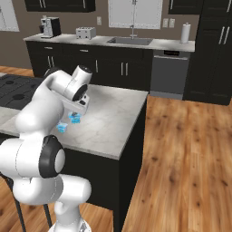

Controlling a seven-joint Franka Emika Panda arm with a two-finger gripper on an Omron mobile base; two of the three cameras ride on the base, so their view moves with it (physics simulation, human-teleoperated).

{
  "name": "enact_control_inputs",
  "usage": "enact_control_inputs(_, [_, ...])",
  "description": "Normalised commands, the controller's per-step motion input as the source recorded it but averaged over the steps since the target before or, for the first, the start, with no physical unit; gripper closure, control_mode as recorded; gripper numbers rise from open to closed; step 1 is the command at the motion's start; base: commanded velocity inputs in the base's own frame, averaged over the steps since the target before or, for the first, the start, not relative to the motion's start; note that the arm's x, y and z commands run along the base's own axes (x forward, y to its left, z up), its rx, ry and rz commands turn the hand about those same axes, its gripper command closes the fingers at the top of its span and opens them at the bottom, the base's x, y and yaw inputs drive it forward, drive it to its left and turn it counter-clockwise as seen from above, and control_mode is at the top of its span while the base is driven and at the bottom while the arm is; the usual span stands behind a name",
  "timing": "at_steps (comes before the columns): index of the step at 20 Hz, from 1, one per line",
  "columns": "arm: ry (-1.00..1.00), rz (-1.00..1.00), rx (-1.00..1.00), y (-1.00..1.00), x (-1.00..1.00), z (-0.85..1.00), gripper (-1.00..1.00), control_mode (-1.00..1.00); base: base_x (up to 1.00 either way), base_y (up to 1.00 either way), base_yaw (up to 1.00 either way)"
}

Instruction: Stack the yogurt containers by placing the smaller containers on top of the larger containers.

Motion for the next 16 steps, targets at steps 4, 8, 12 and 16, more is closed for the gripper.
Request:
enact_control_inputs(4, [0.0, -0.05, 0.0, 0.01, 0.04, -0.22, -1.0, -1.0, 0.0, 0.0, 0.0])
enact_control_inputs(8, [0.0, -0.07, 0.0, 0.04, 0.04, -0.26, -1.0, -1.0, 0.0, 0.0, 0.0])
enact_control_inputs(12, [0.0, -0.06, 0.01, 0.1, 0.09, -0.09, -1.0, -1.0, 0.0, 0.0, 0.0])
enact_control_inputs(16, [0.0, -0.05, 0.03, 0.13, 0.17, 0.0, -1.0, -1.0, 0.0, 0.0, 0.0])
